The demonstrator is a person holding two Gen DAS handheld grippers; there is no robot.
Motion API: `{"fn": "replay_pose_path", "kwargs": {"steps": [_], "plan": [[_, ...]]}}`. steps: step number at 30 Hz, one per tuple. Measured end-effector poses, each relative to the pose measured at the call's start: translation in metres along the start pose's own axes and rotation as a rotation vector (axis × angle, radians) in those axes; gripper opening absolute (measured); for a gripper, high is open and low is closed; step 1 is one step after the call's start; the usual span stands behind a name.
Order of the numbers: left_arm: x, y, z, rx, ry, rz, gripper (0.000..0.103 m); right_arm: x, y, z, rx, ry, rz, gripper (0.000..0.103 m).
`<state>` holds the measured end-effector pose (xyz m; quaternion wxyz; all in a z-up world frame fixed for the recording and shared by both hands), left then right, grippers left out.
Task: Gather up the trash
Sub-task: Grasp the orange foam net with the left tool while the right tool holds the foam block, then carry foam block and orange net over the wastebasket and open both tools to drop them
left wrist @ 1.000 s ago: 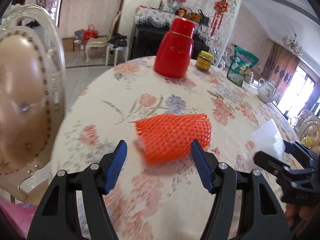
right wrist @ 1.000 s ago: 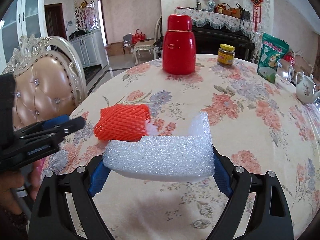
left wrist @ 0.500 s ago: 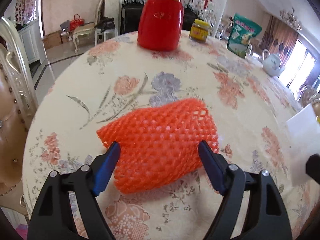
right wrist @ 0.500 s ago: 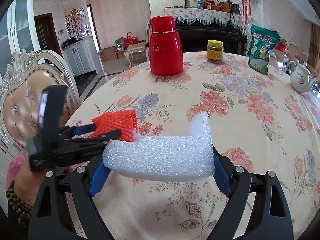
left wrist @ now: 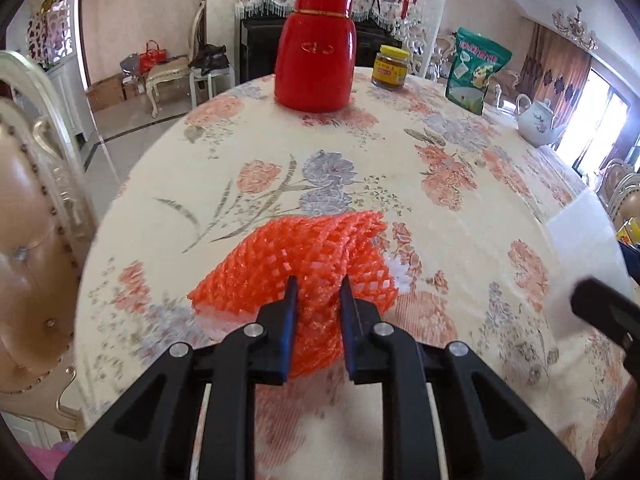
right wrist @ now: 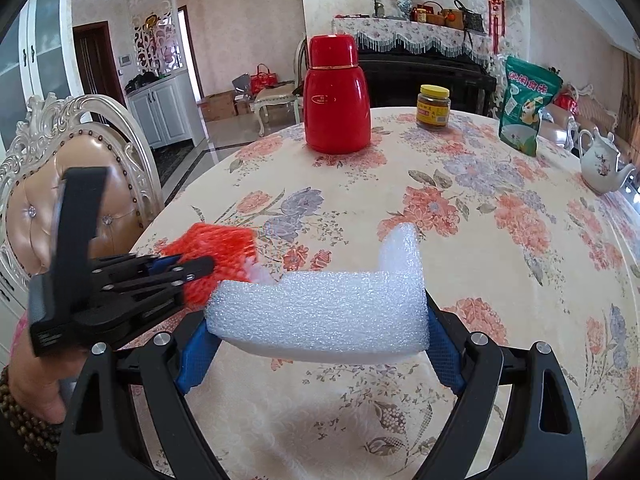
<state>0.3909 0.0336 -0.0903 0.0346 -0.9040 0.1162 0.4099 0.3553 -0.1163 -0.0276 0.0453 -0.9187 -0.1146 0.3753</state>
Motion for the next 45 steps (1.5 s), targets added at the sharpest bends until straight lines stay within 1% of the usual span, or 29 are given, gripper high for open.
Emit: {"fn": "replay_pose_path", "kwargs": {"steps": [4,13,18,23,30,37,40,45], "plan": [[-0.027,-0.008,0.01,-0.016,0.023,-0.013,0.019,-0.003,-0.007,0.0,-0.018,0.003,-0.003,0.083],[-0.107,-0.021,0.038,-0.065,0.097,-0.035,0.019,-0.02,-0.022,0.0,-0.064,0.028,-0.003,0.083],[-0.15,-0.028,0.057,-0.092,0.136,-0.06,0.019,-0.034,-0.032,0.012,-0.078,0.024,-0.013,0.083],[-0.188,-0.034,0.08,-0.118,0.166,-0.088,0.019,-0.05,-0.053,0.027,-0.107,0.026,-0.031,0.083],[-0.226,-0.041,0.108,-0.14,0.184,-0.12,0.019,-0.069,-0.075,0.046,-0.126,0.028,-0.056,0.083],[-0.258,-0.053,0.133,-0.17,0.205,-0.154,0.019,-0.086,-0.098,0.057,-0.145,0.032,-0.086,0.083],[-0.276,-0.064,0.146,-0.186,0.217,-0.176,0.019,-0.091,-0.11,0.062,-0.162,0.033,-0.096,0.083],[-0.31,-0.091,0.169,-0.229,0.235,-0.235,0.02,-0.099,-0.148,0.072,-0.205,0.026,-0.146,0.083]]}}
Point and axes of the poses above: each gripper's, at about its wrist camera, not at the fingertips, and x roughly the way its jaws point, y to its right, z to its underside, the point moved 8 cm from there along x, roughly the way its jaws point, and after that the axes turned 7 degrees about x, right-handed, at the moved point
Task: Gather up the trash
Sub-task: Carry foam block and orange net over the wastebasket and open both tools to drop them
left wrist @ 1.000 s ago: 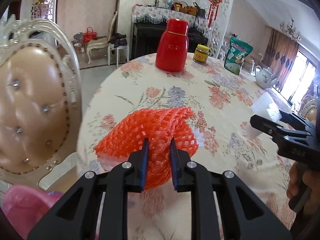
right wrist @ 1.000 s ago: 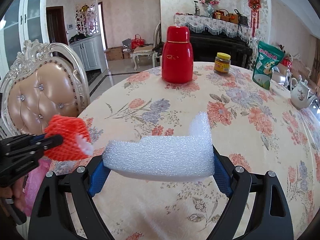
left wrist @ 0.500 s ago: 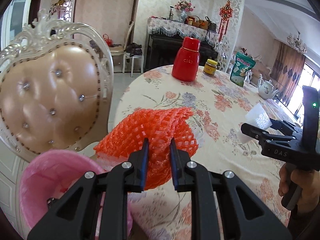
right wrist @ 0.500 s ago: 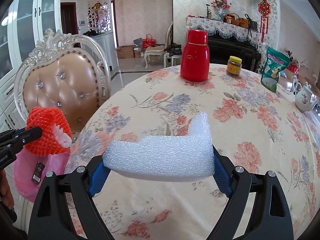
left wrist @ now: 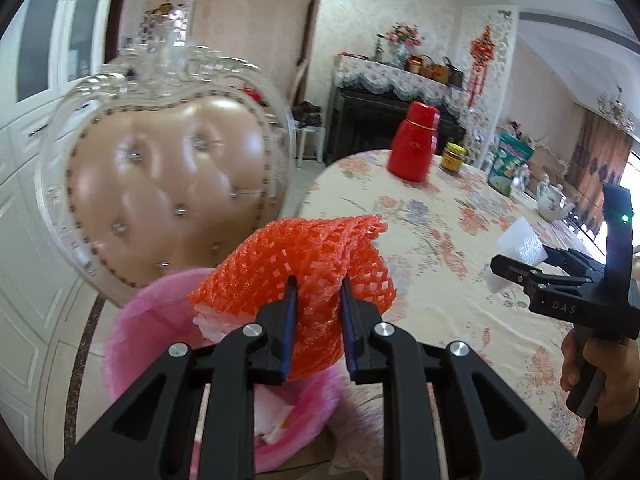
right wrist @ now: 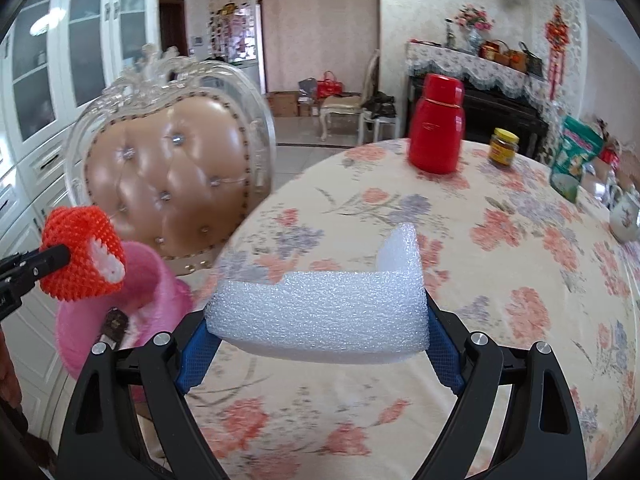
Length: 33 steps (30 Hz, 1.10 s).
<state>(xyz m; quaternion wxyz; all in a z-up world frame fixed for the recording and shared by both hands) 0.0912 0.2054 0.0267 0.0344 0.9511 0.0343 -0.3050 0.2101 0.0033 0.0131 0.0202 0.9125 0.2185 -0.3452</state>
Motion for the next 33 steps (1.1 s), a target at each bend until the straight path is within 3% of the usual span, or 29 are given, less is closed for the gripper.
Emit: {"fn": "replay_pose_path", "kwargs": {"steps": [10,17,20,22,33], "plan": [[-0.034,-0.074,0.02,-0.074,-0.004,-0.095,0.023,0.013,-0.083,0.004,-0.069,-0.038,-0.126,0.083],[-0.033,-0.108,0.028,-0.132,-0.019,-0.106,0.024,0.025,-0.134,0.01,-0.133,-0.07,-0.187,0.083],[-0.028,-0.114,0.032,-0.147,-0.029,-0.097,0.029,0.03,-0.148,0.012,-0.15,-0.079,-0.194,0.083],[-0.024,-0.12,0.034,-0.167,-0.034,-0.084,0.053,0.033,-0.154,0.012,-0.158,-0.084,-0.194,0.083],[-0.029,-0.136,0.035,-0.192,-0.014,-0.09,0.057,0.05,-0.183,0.017,-0.191,-0.114,-0.216,0.083]]}}
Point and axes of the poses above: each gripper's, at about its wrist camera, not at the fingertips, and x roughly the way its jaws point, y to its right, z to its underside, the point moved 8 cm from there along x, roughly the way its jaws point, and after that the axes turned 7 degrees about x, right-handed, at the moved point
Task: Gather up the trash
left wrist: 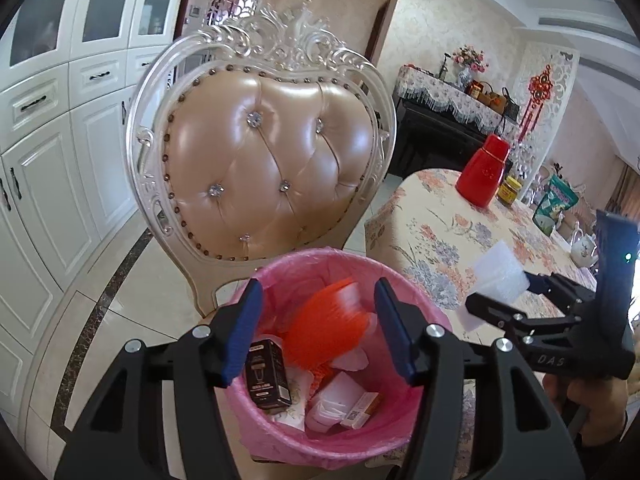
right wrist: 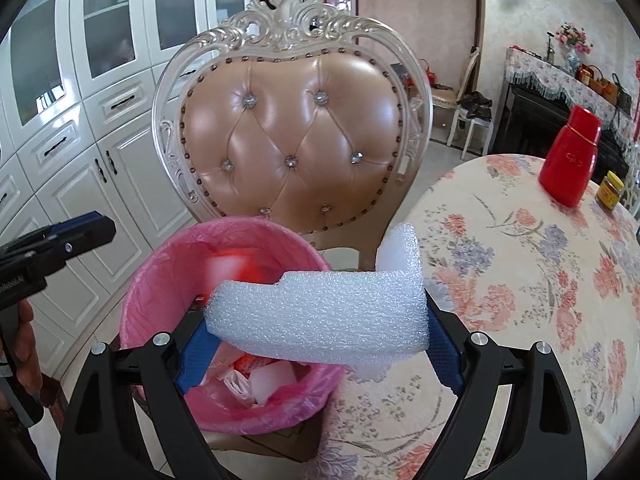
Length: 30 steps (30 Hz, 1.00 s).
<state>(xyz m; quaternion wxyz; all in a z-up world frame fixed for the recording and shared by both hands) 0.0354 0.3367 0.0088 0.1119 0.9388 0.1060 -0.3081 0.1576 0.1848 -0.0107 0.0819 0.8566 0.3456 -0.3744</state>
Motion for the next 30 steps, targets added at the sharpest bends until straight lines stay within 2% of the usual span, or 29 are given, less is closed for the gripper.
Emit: {"fn": "replay_pose_path", "kwargs": {"steps": [10,18,20,24,27,30], "plan": [[-0.016,-0.012,0.002,-0.025,0.023,-0.015,0.062,0.012,-0.037,0.006,-0.062,-0.038,-0.047,0.085],[-0.027,-0.013,0.008,-0.028,0.026,-0.019,0.062,0.009,-0.033,0.008,-0.054,-0.038,-0.035,0.085],[-0.028,-0.013,0.011,-0.027,0.021,-0.022,0.07,0.005,-0.027,0.01,-0.041,-0.033,-0.033,0.085],[-0.035,-0.002,0.024,0.001,0.001,-0.026,0.076,-0.006,-0.014,0.02,-0.032,-0.025,-0.014,0.085],[-0.041,0.009,0.038,0.028,-0.011,-0.055,0.078,-0.016,-0.004,0.034,-0.011,-0.02,-0.009,0.085],[-0.048,0.022,0.051,0.05,-0.017,-0.081,0.087,-0.024,0.003,0.048,-0.003,-0.016,0.002,0.085]]}}
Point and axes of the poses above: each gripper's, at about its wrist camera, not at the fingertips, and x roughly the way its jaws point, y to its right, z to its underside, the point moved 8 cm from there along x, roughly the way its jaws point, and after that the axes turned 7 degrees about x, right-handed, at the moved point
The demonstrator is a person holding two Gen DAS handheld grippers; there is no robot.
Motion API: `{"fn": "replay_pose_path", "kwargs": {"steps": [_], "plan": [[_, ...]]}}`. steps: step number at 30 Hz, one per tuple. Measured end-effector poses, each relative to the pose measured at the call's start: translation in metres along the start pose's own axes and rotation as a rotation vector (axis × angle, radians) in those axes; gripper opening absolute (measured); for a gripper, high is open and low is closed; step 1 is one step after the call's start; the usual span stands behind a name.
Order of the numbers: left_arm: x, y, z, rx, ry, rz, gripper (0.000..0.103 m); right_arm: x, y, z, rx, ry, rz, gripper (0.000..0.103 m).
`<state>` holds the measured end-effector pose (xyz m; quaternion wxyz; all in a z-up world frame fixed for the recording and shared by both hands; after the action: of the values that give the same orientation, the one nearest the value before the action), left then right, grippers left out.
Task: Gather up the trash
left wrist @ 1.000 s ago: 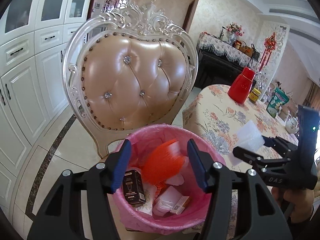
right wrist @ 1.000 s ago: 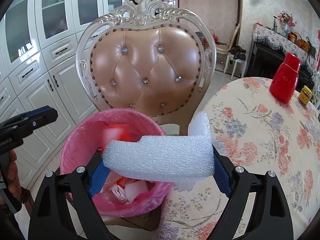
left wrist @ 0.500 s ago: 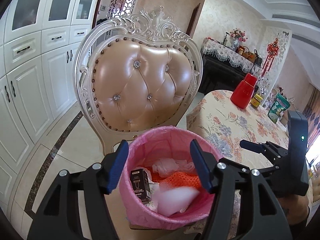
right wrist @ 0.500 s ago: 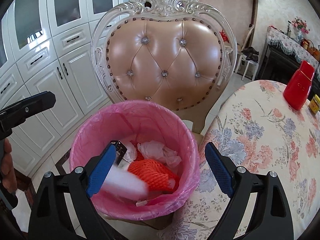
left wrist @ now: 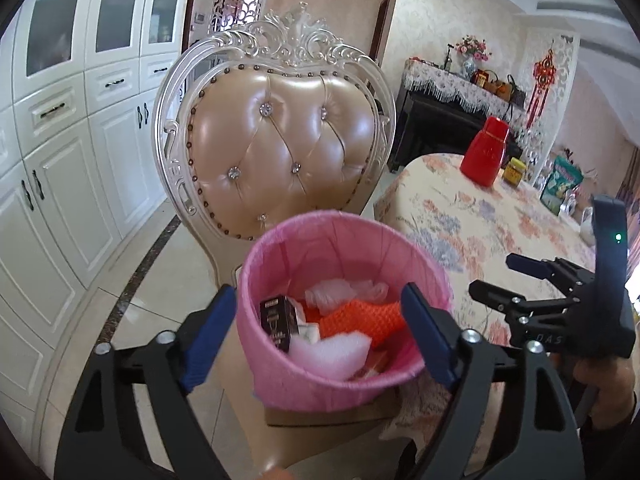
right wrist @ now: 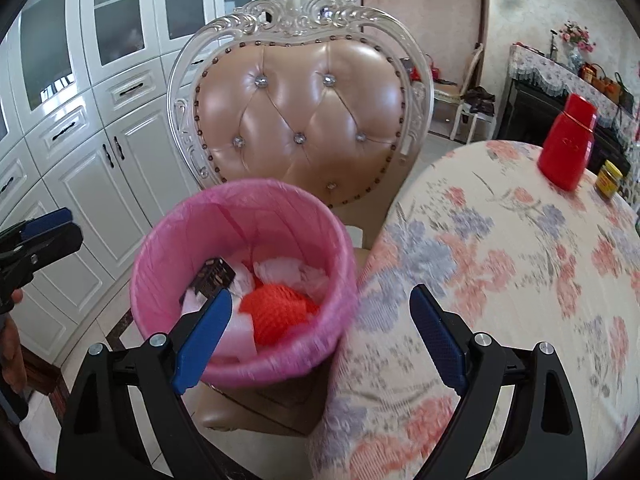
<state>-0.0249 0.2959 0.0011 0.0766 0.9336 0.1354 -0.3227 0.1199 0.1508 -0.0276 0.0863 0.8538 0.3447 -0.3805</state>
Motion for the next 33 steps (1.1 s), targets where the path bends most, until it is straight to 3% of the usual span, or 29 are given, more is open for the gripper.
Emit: {"fn": "replay_pose_path", "kwargs": {"steps": [8,14,33], "plan": [[-0.011,0.03,0.028,0.043,-0.038,-0.042,0.094,-0.022,0.009,0.026,0.039,0.016,-0.038,0.085],[-0.011,0.029,0.046,0.008,-0.066,-0.067,0.094,-0.028,0.003,0.033,0.016,0.015,-0.073,0.085],[-0.011,0.027,0.041,-0.003,-0.069,-0.072,0.094,-0.028,-0.002,0.032,0.002,0.012,-0.101,0.085]]}}
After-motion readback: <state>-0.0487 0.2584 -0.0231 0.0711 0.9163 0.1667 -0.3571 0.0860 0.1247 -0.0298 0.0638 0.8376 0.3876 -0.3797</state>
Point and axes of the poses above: each gripper's, at about its wrist camera, not at the fingertips, and x roughly the way its jaws point, y to its right, z to its underside, the point moved 8 cm from there along x, roughly the way its jaws point, and after that the axes turned 7 degrees about x, right-handed, at the moved point
